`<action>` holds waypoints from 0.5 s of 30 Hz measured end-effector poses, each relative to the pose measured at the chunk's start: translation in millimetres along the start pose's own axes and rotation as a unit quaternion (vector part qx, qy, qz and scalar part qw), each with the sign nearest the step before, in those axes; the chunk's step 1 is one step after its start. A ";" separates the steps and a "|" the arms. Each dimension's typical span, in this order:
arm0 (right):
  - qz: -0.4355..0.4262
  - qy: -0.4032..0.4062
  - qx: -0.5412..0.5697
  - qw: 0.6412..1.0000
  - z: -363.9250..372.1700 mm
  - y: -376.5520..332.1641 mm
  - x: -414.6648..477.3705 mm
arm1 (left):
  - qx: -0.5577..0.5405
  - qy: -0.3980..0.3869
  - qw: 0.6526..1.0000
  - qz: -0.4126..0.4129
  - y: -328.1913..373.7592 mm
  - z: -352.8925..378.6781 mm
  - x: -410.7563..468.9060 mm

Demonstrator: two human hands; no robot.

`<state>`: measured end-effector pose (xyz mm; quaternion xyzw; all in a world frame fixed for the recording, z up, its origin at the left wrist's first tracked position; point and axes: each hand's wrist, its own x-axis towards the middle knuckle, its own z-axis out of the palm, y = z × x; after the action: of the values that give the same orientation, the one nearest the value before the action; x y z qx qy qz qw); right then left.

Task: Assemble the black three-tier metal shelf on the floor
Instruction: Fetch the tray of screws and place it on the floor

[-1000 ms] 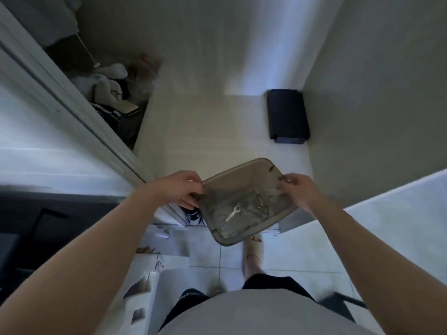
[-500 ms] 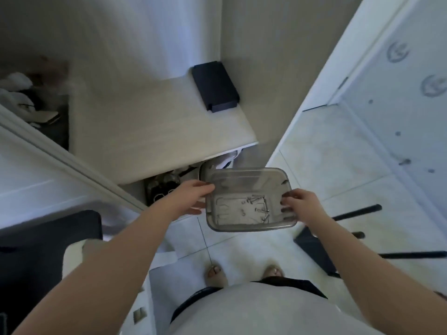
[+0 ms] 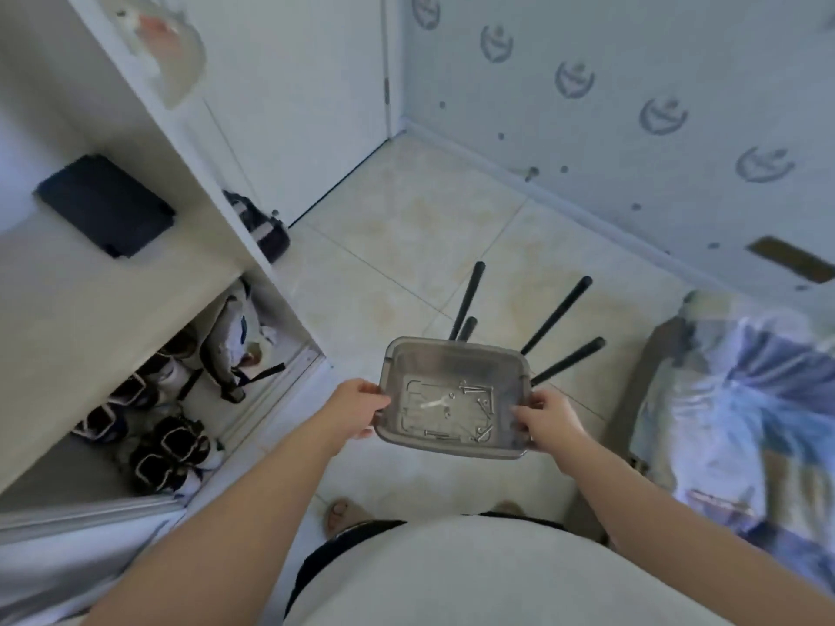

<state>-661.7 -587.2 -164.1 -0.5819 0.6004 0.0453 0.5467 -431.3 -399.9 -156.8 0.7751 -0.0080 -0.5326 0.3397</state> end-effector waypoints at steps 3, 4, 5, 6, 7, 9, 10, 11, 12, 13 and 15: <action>0.038 -0.003 0.018 0.999 -58.0 45.9 15.1 | 0.035 -0.024 0.999 -0.017 10.2 71.4 2.7; 0.053 -0.004 0.023 0.998 -75.6 61.4 20.5 | 0.047 -0.029 0.998 -0.022 11.6 94.6 4.7; 0.066 -0.004 0.031 0.997 -91.7 76.2 25.6 | 0.059 -0.033 0.997 -0.028 12.5 116.9 7.2; 0.080 -0.001 0.039 0.996 -106.6 90.0 29.6 | 0.072 -0.036 0.996 -0.032 13.2 138.9 10.9; 0.092 0.004 0.046 0.995 -120.0 104.0 32.7 | 0.089 -0.040 0.995 -0.036 13.7 160.0 14.8; 0.117 0.015 0.059 0.991 -142.3 130.4 39.2 | 0.126 -0.055 0.989 -0.049 14.4 198.5 23.1; 0.128 0.021 0.062 0.990 -151.6 142.6 41.7 | 0.143 -0.064 0.986 -0.056 14.8 216.1 27.6; 0.135 0.028 0.066 0.988 -159.2 154.2 45.1 | 0.160 -0.071 0.983 -0.061 15.3 232.4 32.3; 0.139 0.035 0.072 0.987 -165.5 163.5 48.9 | 0.175 -0.074 0.980 -0.064 15.8 247.9 38.6; 0.143 0.041 0.077 0.986 -170.7 172.2 53.5 | 0.191 -0.073 0.977 -0.066 16.7 262.1 45.8; 0.148 0.051 0.078 0.985 -176.4 191.0 67.5 | 0.227 -0.075 0.969 -0.067 18.0 288.3 65.4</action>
<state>-892.6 -692.0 -252.9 -0.4439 0.7087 0.0490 0.5462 -636.3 -587.5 -259.1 0.7885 -0.1021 -0.5952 0.1169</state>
